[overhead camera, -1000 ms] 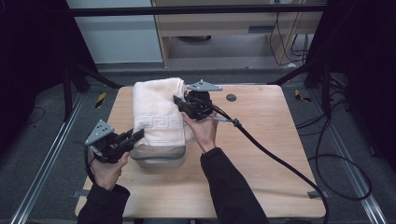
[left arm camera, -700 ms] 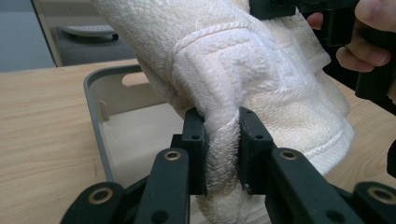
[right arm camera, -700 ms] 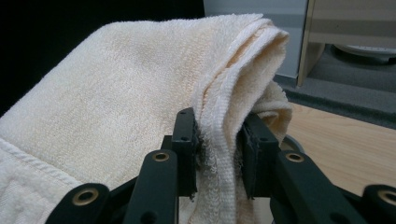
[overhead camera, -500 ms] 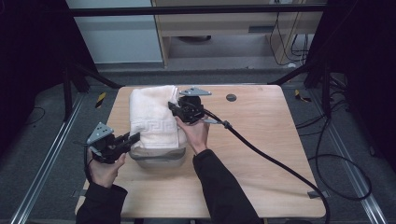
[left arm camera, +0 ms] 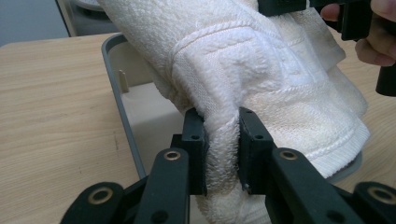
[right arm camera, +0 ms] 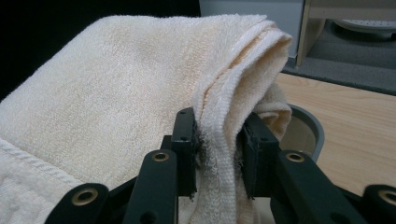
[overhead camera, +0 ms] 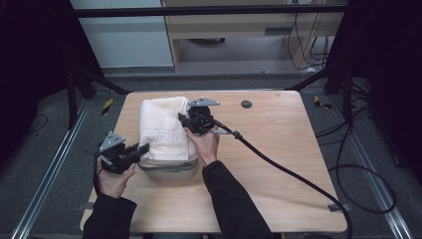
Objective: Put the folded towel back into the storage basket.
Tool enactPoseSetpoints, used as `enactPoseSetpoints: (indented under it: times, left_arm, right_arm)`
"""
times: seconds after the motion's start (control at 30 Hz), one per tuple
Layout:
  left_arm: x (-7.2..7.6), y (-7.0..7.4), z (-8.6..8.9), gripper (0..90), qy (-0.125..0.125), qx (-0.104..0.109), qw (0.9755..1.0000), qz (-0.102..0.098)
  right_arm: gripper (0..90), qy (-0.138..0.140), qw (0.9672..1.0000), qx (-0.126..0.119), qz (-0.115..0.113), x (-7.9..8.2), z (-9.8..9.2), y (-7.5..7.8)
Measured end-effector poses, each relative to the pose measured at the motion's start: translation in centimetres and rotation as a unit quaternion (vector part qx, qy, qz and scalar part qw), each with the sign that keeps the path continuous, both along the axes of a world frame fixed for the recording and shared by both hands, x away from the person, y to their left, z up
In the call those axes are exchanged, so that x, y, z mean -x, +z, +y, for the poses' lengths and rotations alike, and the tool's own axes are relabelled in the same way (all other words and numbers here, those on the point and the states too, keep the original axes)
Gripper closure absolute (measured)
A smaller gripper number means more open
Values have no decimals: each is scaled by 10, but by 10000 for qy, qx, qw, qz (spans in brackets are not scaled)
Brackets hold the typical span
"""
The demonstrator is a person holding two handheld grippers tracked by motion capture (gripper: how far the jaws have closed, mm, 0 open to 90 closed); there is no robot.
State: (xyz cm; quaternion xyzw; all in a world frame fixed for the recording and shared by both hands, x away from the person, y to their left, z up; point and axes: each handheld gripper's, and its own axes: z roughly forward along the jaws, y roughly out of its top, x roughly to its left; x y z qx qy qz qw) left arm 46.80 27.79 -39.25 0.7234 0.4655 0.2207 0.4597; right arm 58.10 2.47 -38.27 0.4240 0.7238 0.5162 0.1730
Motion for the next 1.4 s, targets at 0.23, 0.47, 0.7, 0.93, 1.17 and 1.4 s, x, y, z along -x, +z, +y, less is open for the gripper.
enactPoseSetpoints:
  times: [0.23,0.47,0.7,0.93,1.17,1.4]
  left_arm:
    - [-5,-7,0,748,45,-128,9999,95]
    - [-9,-14,-1,747,66,-210,9996,166]
    - [-14,-21,-6,747,71,-323,9991,255]
    - [-18,-26,-6,746,83,-371,9987,343]
    - [-24,-34,-8,744,117,-474,9976,489]
    - [-26,-38,-9,732,144,-557,9967,565]
  right_arm:
    - [699,-57,9999,85,92,-2,4,-10]
    - [695,-103,9997,180,133,-5,6,-19]
    - [691,-144,9994,169,254,-8,2,-29]
    - [689,-168,9992,215,286,-9,1,-35]
    - [686,-209,9986,338,358,-13,4,-44]
    - [673,-185,9981,494,333,-13,5,-50]
